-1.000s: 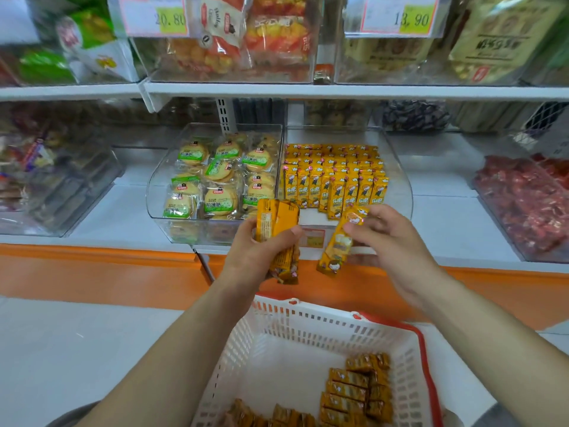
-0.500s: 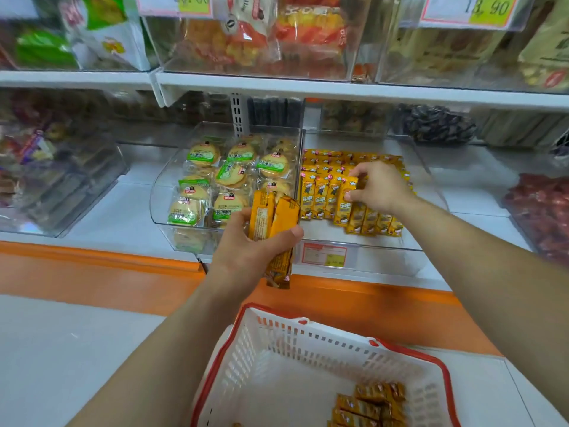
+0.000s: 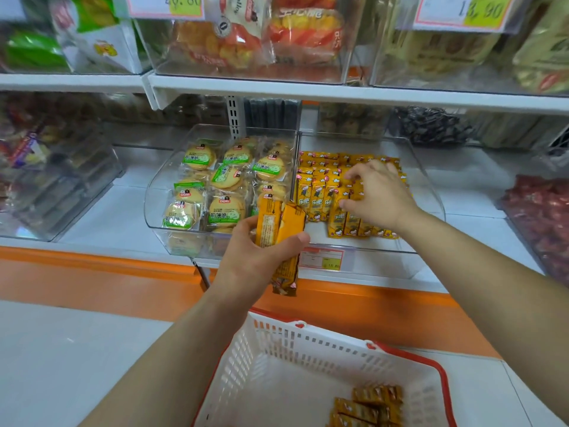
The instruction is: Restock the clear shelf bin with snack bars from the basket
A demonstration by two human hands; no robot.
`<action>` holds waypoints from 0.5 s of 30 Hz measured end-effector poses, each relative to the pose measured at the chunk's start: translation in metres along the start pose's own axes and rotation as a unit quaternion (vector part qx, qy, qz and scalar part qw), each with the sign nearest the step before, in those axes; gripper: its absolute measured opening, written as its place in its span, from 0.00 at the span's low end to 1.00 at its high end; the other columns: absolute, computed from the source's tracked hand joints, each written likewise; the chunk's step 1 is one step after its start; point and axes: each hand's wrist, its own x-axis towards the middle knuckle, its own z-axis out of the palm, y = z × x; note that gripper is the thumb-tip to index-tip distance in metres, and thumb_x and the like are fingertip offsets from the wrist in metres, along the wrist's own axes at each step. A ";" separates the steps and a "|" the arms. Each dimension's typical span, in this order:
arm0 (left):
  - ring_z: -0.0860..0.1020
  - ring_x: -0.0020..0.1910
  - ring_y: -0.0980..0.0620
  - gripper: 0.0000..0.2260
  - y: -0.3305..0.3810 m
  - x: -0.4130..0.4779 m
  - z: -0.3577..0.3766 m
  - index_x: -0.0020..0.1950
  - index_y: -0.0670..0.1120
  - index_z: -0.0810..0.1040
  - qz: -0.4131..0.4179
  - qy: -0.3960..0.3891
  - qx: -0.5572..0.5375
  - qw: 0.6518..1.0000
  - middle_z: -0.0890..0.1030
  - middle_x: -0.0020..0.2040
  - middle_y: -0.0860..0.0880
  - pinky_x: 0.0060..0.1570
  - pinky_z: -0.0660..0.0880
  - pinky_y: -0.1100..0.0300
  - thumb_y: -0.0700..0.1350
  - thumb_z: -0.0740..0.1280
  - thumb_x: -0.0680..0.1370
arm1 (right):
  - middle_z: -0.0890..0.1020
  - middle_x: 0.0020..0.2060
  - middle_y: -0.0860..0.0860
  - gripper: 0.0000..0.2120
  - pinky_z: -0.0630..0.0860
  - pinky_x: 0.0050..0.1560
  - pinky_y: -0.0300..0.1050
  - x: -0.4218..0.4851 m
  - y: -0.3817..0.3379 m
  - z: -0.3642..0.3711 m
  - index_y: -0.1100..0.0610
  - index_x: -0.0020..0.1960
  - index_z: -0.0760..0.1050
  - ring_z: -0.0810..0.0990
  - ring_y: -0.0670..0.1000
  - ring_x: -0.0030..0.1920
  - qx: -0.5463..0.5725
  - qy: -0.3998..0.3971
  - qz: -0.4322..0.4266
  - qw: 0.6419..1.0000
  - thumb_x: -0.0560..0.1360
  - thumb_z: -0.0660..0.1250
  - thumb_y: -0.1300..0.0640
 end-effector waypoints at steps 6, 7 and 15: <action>0.87 0.47 0.46 0.42 -0.010 -0.011 0.016 0.67 0.52 0.74 -0.050 -0.024 -0.031 0.998 0.87 0.51 0.48 0.53 0.83 0.40 0.61 0.84 0.57 | 0.82 0.46 0.42 0.11 0.76 0.43 0.42 -0.115 -0.039 -0.036 0.41 0.53 0.77 0.81 0.43 0.45 0.385 -0.123 0.001 0.915 0.74 0.74 0.52; 0.87 0.45 0.46 0.40 -0.012 -0.014 0.020 0.65 0.51 0.76 -0.059 -0.032 -0.042 0.997 0.87 0.50 0.47 0.52 0.83 0.40 0.61 0.84 0.58 | 0.82 0.48 0.42 0.13 0.79 0.43 0.45 -0.132 -0.045 -0.036 0.40 0.56 0.76 0.82 0.47 0.45 0.420 -0.140 0.006 0.896 0.75 0.74 0.52; 0.86 0.52 0.40 0.39 -0.023 -0.035 0.041 0.69 0.46 0.74 -0.061 -0.057 -0.071 0.994 0.87 0.54 0.43 0.53 0.82 0.37 0.59 0.83 0.64 | 0.77 0.48 0.40 0.32 0.79 0.44 0.36 -0.166 -0.062 -0.021 0.38 0.66 0.65 0.82 0.41 0.45 0.414 -0.148 0.037 0.897 0.68 0.77 0.44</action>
